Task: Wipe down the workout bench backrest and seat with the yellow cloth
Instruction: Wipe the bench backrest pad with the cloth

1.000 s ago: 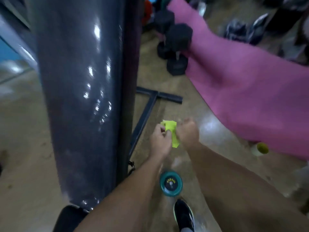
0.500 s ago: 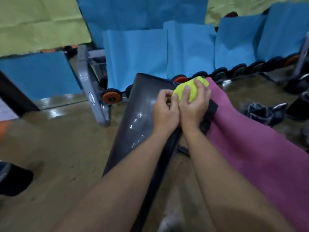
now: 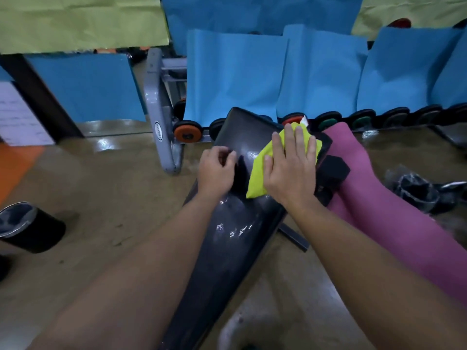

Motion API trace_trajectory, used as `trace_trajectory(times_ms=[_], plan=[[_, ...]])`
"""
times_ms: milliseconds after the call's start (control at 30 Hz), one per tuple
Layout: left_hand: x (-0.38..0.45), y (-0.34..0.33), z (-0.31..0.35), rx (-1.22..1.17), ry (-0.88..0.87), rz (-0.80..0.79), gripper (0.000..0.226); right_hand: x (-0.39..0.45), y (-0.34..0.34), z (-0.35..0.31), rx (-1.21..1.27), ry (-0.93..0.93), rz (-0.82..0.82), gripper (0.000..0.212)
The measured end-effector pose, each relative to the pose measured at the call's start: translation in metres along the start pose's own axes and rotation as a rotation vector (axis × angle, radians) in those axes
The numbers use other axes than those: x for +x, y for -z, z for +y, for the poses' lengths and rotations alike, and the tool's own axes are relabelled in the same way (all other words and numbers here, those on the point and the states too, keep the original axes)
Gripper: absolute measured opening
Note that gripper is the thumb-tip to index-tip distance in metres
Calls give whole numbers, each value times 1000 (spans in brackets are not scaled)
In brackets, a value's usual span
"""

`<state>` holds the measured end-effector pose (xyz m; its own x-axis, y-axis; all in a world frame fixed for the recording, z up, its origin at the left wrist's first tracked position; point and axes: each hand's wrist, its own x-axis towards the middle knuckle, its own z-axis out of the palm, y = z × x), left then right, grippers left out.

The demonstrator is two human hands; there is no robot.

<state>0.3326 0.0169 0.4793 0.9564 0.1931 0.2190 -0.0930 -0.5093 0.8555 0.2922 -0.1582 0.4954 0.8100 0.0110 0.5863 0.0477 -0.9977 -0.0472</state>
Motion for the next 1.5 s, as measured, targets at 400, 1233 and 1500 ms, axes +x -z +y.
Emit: trace_trajectory(times_ms=[400, 1233, 1500], plan=[[34, 15, -48, -91, 366, -281, 73, -17, -6, 2, -34, 6, 86, 76], [43, 16, -68, -196, 506, -315, 86, 13, -9, -23, -126, -282, 91, 70], [40, 18, -66, -164, 509, -311, 96, 29, -14, -33, -161, -117, -38, 73]])
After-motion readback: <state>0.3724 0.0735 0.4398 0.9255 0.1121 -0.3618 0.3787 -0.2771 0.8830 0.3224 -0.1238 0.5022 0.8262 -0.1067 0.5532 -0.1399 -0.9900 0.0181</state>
